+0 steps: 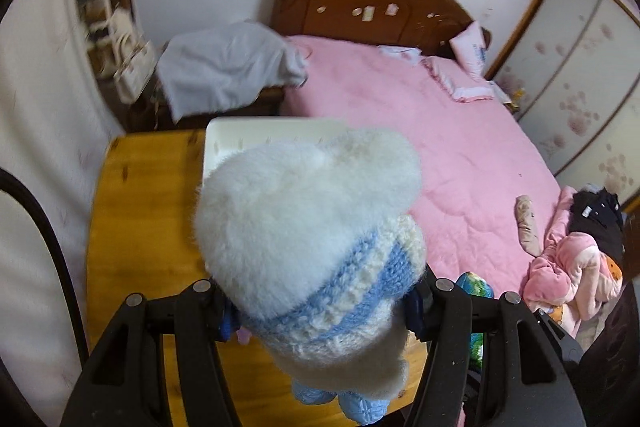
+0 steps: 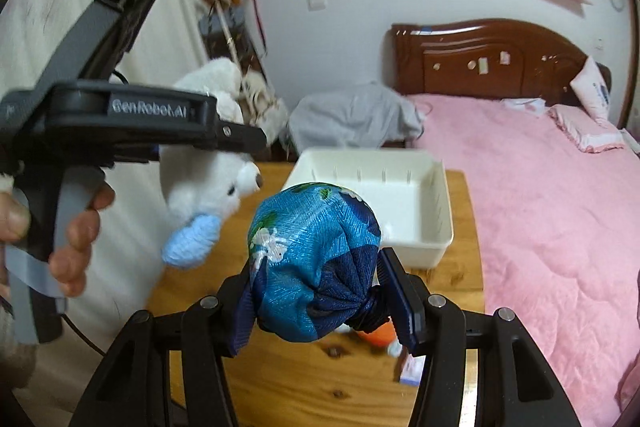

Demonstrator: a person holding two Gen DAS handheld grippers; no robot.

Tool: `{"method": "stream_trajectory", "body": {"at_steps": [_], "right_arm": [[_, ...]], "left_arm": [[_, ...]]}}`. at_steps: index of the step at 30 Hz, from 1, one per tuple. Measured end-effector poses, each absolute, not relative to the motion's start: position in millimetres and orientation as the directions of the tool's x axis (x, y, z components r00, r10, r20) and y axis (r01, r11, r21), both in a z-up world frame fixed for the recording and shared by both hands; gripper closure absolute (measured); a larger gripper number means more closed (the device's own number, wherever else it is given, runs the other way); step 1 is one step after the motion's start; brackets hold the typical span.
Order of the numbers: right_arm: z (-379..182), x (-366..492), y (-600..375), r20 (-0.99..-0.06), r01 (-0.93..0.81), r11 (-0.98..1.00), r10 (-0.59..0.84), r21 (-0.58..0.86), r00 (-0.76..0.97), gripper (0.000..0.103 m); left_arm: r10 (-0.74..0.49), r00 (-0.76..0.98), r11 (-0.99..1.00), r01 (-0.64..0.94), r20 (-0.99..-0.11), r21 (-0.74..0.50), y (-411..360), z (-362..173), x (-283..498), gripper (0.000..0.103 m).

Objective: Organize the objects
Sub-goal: 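Lift both held items over the white tray and release them inside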

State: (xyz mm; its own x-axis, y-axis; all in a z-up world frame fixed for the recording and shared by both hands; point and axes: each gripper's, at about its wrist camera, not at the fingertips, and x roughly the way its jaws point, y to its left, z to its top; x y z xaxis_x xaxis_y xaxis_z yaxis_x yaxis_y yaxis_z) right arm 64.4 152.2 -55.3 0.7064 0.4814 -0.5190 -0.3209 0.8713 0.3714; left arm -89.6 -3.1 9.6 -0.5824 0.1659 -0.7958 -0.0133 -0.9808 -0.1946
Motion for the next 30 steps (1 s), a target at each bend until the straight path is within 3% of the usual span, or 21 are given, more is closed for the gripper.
{"method": "stream_trajectory", "body": {"at_steps": [11,23,30], "right_arm": [[-21.1,122.0,144.0,-0.492,-0.195,0.904,0.377,0.381,0.785,0.046],[22.6,184.1,127.4,-0.492,-0.094,0.939,0.256,0.331,0.832,0.046],[8.2,231.0,128.2,-0.533,-0.027,0.937,0.222,0.350,0.816,0.046]], "left_arm": [[0.204,-0.644,-0.979,-0.121,-0.737,-0.166,-12.1,49.3,-130.5,0.038],[0.169,-0.652,-0.986,-0.117,-0.739,-0.123,-29.9,44.3,-177.5,0.038],[0.131,-0.633,-0.991,-0.095,-0.763,-0.091,-32.6,27.0,-211.4,0.038]]}}
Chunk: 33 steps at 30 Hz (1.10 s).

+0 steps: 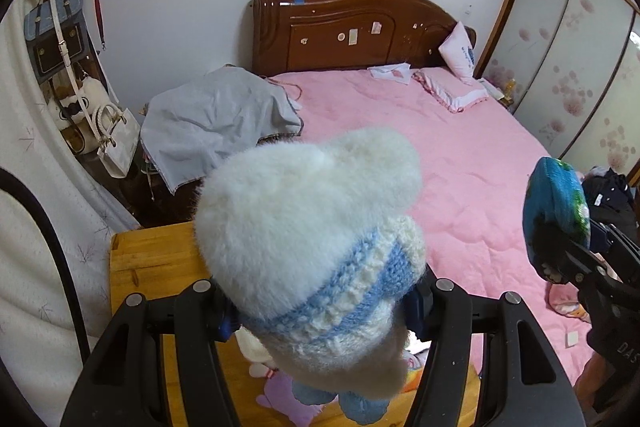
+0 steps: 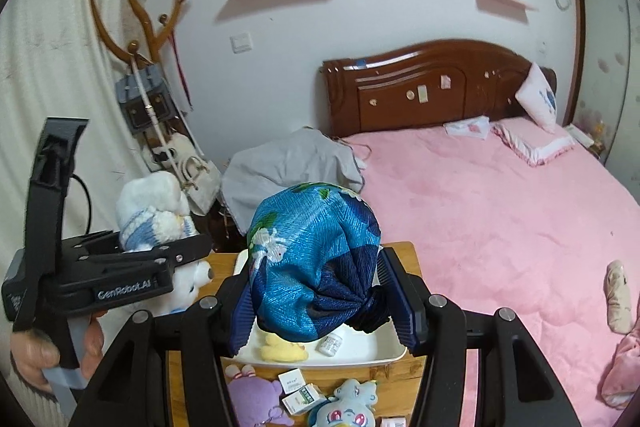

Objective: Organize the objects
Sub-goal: 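Lift both held items over the white tray and release them inside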

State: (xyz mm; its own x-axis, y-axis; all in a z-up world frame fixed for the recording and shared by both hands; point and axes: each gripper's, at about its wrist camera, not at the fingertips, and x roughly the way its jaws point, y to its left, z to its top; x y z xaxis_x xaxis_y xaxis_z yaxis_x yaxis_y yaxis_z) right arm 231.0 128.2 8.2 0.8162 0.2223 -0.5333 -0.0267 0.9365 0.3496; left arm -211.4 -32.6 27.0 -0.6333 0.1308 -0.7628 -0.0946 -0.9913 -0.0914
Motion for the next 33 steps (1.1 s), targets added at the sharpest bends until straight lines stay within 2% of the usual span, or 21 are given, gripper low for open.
{"method": "stream_trajectory", "body": {"at_steps": [7,16,24,26,28,33], "right_arm": [[-30.1,267.8,131.9,-0.603,0.048,0.913,0.228,0.406,0.764,0.046],[-71.5,293.8,150.4,-0.639,0.124,0.890,0.211,0.438,0.740,0.045],[-85.6,304.7,166.2,-0.666,0.139,0.903,0.189,0.406,0.721,0.043],[-87.1,306.1,171.0,-0.670,0.133,0.913,0.177,0.385,0.721,0.039],[-87.4,306.3,176.4,-0.675,0.123,0.924,0.169,0.362,0.718,0.021],[-89.4,304.8,187.3,-0.680,0.112,0.937,0.155,0.331,0.717,0.020]], "left_arm": [[0.104,-0.594,-0.994,-0.081,-0.798,-0.070,-33.1,2.8,-238.4,0.038],[0.039,-0.557,-0.997,-0.076,-0.829,0.004,-26.8,-18.9,-263.1,0.037],[0.001,-0.528,-0.998,-0.048,-0.849,0.029,-29.3,-35.0,-274.1,0.035],[0.000,-0.520,-0.999,-0.031,-0.854,0.019,-32.5,-38.2,-275.5,0.034],[0.003,-0.502,-1.000,-0.016,-0.865,0.006,-36.5,-42.7,-276.7,0.030],[-0.020,-0.514,-1.000,0.011,-0.858,0.017,-41.6,-43.7,-273.1,0.007]]}}
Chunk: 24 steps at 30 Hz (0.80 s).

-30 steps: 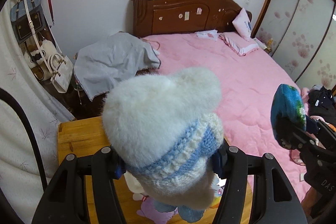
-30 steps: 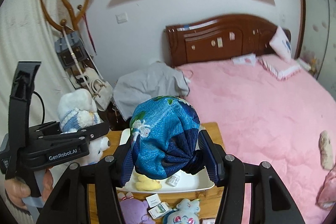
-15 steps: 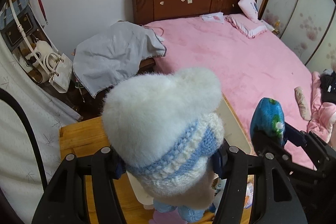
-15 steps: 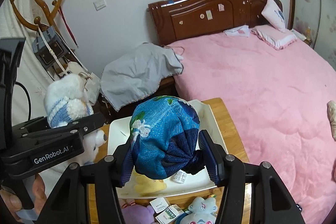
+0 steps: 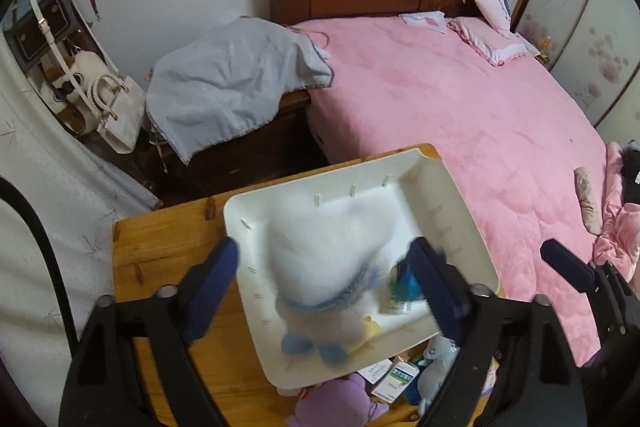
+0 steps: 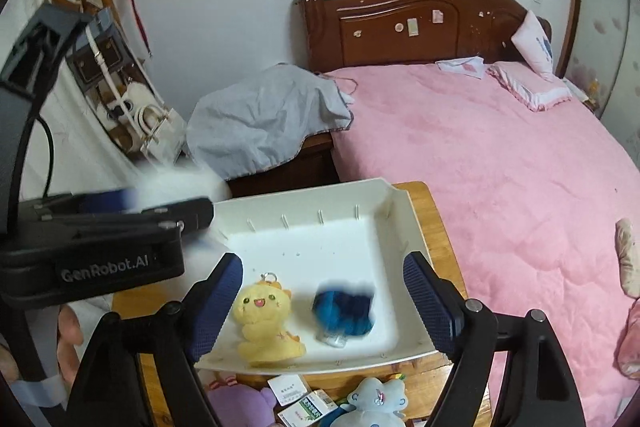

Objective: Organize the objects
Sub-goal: 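Lift both held items over the white tray and release them inside, then withdraw both tools from the tray toward the pink wipes pack and blue pony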

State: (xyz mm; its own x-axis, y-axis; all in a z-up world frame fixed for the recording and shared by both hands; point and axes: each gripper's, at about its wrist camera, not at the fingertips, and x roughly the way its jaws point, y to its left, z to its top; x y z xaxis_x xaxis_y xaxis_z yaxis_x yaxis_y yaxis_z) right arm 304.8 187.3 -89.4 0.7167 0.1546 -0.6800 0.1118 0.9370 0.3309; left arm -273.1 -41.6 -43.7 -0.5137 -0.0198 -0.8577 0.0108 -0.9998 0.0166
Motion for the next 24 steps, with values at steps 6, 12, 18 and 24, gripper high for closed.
{"method": "stream_trajectory", "body": {"at_steps": [6,12,18,24], "right_arm": [[-94.8,297.7,189.7,-0.675,0.144,0.917,0.160,0.371,0.720,0.020],[-88.8,285.8,191.4,-0.661,0.152,0.912,0.153,0.380,0.735,0.020],[-82.0,270.6,195.6,-0.640,0.161,0.903,0.149,0.399,0.753,0.020],[-78.3,253.3,199.3,-0.626,0.162,0.894,0.154,0.418,0.764,0.020]], "left_arm": [[-0.012,-0.548,-0.999,0.036,-0.836,-0.009,-45.0,-33.9,-264.4,0.005],[-0.019,-0.562,-0.999,0.051,-0.827,-0.011,-46.1,-25.5,-255.9,0.005],[-0.013,-0.584,-0.998,0.055,-0.812,-0.023,-43.7,-13.9,-240.9,0.005],[-0.020,-0.606,-0.997,0.074,-0.795,-0.032,-41.8,0.2,-221.0,0.005]]}}
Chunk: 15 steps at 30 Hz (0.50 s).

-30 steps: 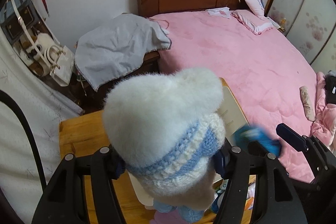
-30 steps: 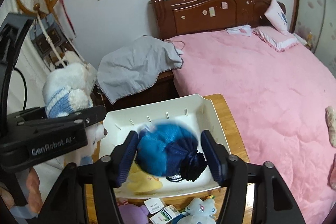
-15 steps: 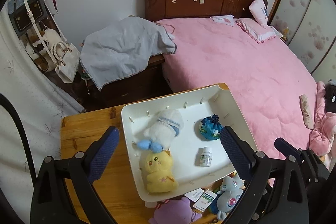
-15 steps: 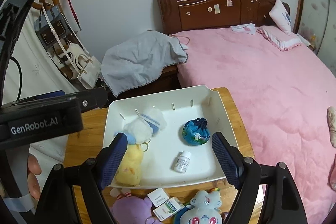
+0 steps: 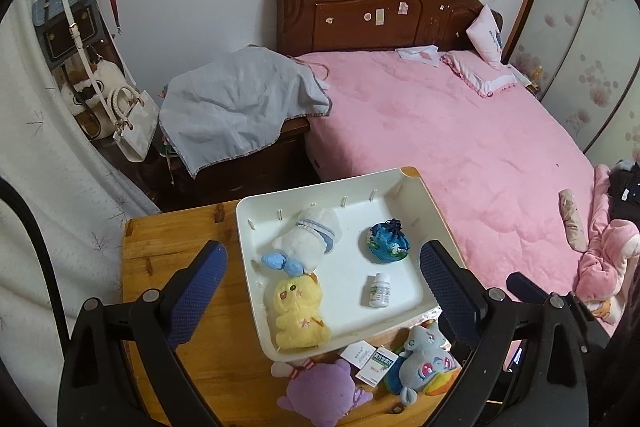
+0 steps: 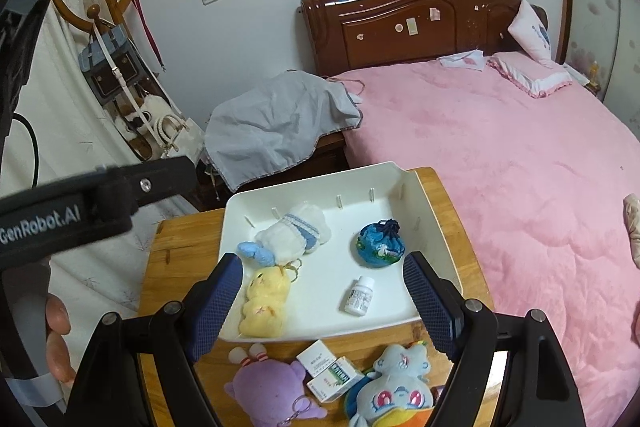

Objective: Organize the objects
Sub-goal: 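Withdraw both tools from the tray toward the pink wipes pack and blue pony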

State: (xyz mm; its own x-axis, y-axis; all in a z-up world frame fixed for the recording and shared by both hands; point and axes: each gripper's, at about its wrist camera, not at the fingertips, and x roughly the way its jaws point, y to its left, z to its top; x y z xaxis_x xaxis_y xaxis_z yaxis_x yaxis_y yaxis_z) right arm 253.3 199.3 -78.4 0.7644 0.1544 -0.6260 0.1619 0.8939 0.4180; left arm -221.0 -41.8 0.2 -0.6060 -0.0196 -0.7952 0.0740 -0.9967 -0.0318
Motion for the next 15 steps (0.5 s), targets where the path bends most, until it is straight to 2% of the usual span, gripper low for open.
{"method": "stream_trajectory", "body": {"at_steps": [15], "right_arm": [[-83.7,192.1,199.1,-0.557,0.109,0.888,0.182,0.447,0.810,0.020]], "left_arm": [[-0.006,-0.642,-0.991,0.105,-0.766,-0.080,-12.1,12.9,-170.7,0.005]]}}
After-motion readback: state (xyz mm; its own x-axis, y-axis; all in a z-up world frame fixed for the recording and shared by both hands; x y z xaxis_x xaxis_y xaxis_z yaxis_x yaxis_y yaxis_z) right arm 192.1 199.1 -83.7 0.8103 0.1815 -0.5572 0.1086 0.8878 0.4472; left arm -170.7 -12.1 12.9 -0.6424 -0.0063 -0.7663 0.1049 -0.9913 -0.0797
